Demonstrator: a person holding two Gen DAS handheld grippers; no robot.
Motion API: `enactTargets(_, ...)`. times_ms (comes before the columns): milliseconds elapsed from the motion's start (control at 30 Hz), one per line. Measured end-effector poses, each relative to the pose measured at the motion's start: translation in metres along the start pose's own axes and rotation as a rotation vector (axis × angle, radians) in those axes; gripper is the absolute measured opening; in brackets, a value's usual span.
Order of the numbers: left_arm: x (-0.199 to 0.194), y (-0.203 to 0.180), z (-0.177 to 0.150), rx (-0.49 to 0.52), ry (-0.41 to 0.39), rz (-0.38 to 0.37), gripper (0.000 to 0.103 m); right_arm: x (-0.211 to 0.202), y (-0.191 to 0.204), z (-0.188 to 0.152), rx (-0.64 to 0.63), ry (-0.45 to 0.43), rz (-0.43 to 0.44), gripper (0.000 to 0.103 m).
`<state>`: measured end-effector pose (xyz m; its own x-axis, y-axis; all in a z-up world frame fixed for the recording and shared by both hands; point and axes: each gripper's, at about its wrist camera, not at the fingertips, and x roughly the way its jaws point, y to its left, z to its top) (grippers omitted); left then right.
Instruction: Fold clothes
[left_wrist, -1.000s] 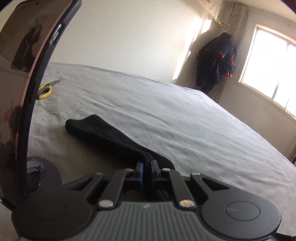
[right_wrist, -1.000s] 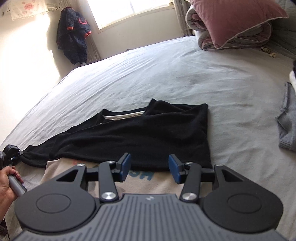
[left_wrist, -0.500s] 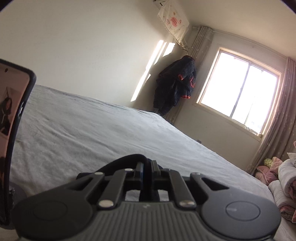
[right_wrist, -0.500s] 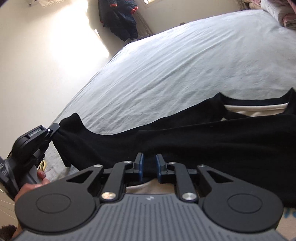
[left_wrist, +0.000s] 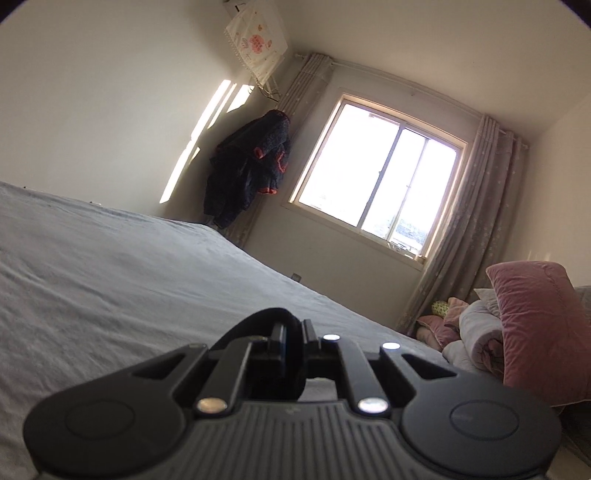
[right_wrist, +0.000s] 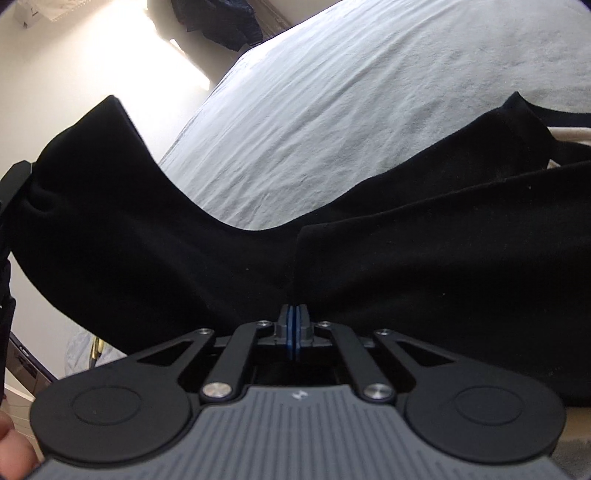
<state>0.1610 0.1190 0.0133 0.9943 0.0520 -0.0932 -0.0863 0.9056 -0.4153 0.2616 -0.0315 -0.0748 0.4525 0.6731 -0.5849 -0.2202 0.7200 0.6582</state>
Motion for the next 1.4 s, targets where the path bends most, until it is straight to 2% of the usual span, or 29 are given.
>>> enactTargets(33, 0.001, -0.005, -0.003, 0.003, 0.016, -0.022, 0.008, -0.005, -0.003, 0.0, 0.018, -0.008, 0.02, 0.017)
enactTargets(100, -0.001, -0.015, -0.01, 0.019, 0.039, -0.064, 0.008, -0.023, -0.013, 0.0, 0.052, -0.034, 0.028, 0.024)
enactTargets(133, -0.002, -0.021, -0.014, 0.032, 0.05, -0.088, 0.008, -0.034, -0.019, 0.0, 0.063, -0.05, 0.023, 0.036)
enactTargets(167, -0.006, -0.027, -0.018, 0.047, 0.062, -0.113, 0.008, -0.046, -0.026, 0.0, 0.071, -0.067, 0.015, 0.039)
enactTargets(400, -0.011, -0.055, -0.053, 0.141, 0.217, -0.289, 0.008, -0.136, -0.072, 0.006, 0.089, -0.219, -0.117, 0.043)
enactTargets(533, -0.004, -0.06, -0.084, 0.211, 0.384, -0.351, 0.008, -0.172, -0.088, 0.004, 0.101, -0.267, -0.14, 0.044)
enactTargets(633, 0.003, -0.059, -0.107, 0.265, 0.515, -0.382, 0.008, -0.181, -0.084, 0.005, 0.084, -0.269, -0.151, 0.049)
enactTargets(733, 0.009, -0.059, -0.123, 0.303, 0.65, -0.391, 0.016, -0.181, -0.072, 0.007, 0.03, -0.257, -0.161, 0.054)
enactTargets(867, 0.0, -0.063, -0.11, 0.354, 0.764, -0.394, 0.039, -0.178, -0.046, 0.006, -0.092, -0.241, -0.177, 0.06)
enactTargets(967, -0.016, -0.06, -0.077, 0.327, 0.799, -0.416, 0.042, -0.175, -0.03, 0.005, -0.162, -0.23, -0.177, 0.061)
enactTargets(1033, -0.027, -0.05, -0.058, 0.31, 0.781, -0.386, 0.051, -0.168, -0.021, 0.004, -0.191, -0.218, -0.181, 0.061)
enactTargets(1133, -0.038, -0.025, -0.037, 0.288, 0.741, -0.28, 0.054, -0.157, -0.007, 0.001, -0.243, -0.199, -0.187, 0.063)
enactTargets(1300, -0.023, 0.021, -0.021, 0.213, 0.719, 0.016, 0.052, -0.131, 0.021, -0.015, -0.393, -0.15, -0.22, 0.066)
enactTargets(1400, -0.013, 0.04, -0.018, 0.193, 0.691, 0.129, 0.052, -0.106, 0.036, -0.024, -0.49, -0.113, -0.256, 0.066)
